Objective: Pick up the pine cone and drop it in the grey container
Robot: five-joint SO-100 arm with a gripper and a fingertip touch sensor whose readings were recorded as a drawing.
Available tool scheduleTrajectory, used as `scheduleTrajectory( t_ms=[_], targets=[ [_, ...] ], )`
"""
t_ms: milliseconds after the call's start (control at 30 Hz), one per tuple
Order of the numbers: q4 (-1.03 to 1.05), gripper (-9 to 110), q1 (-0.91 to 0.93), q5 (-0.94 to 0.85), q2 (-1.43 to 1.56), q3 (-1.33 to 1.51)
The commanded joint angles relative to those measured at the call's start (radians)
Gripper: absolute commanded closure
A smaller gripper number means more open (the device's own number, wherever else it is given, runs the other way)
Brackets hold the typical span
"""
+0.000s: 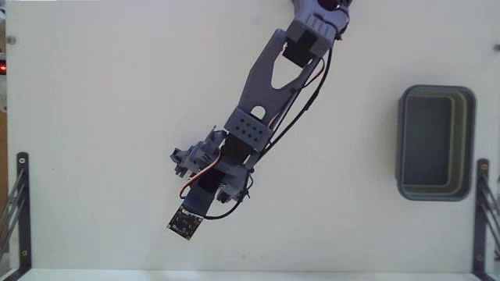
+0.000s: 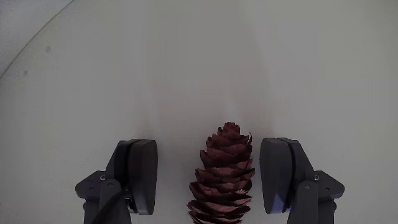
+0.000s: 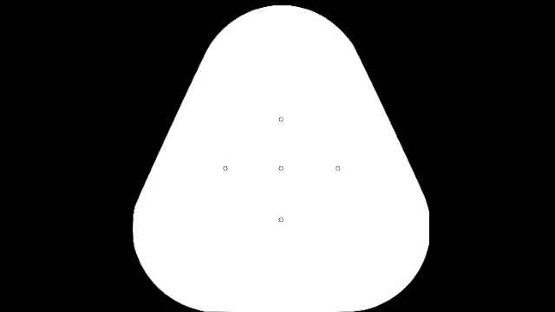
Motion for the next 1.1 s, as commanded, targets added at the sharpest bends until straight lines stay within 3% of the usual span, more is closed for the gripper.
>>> scheduleTrajectory(
  t_ms=[0,1067],
  targets=[
    [-0.004,-2,0.0,0.002,0.06,-0.002],
    [-0.004,7,0.0,0.002,0.06,-0.002]
  ],
)
